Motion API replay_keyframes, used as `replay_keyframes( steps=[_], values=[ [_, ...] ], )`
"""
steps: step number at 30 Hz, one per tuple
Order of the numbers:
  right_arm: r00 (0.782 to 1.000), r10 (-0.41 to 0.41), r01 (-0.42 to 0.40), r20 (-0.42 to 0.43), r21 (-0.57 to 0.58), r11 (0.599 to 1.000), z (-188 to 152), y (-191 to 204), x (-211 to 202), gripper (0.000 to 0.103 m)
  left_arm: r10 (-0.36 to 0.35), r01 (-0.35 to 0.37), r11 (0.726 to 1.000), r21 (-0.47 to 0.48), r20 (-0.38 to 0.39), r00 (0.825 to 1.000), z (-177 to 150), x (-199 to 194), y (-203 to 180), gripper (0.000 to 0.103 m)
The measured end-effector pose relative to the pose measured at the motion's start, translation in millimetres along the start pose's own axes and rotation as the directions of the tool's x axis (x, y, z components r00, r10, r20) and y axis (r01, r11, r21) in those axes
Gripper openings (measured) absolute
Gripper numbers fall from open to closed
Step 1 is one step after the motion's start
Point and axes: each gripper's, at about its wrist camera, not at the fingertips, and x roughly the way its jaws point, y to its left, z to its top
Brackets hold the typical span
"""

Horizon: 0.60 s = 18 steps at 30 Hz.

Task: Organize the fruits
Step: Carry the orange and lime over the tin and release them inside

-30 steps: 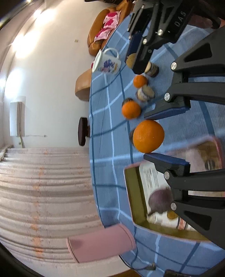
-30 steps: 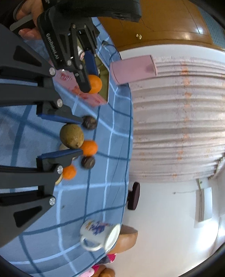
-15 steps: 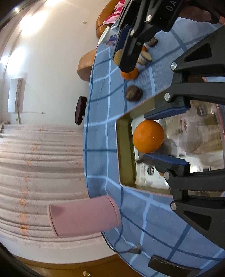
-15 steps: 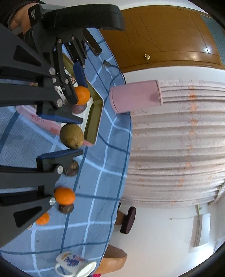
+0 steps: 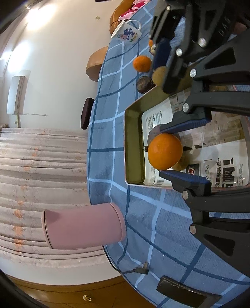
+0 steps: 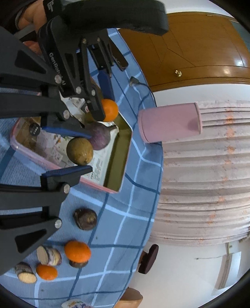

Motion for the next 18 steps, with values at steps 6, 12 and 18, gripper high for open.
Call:
replay_keyframes(
  steps=[6,12,18],
  values=[
    [0.999,0.018,-0.019,-0.042,-0.008,1.0,-6,3,12,0.032,-0.002,0.002,1.0,0.012,-0.01,1.0,-2,-2,2,0.041],
    [0.997,0.033,-0.034,-0.063,-0.014,0.999,-6,7,15,0.033,0.011,-0.01,0.999,0.033,-0.028,1.0,-5,-4,-1,0.041],
    [0.999,0.034,-0.035,-0.031,-0.009,0.999,-7,4,7,0.055,0.033,-0.032,0.999,0.016,-0.048,0.998,-9,-4,1,0.042]
  ],
)
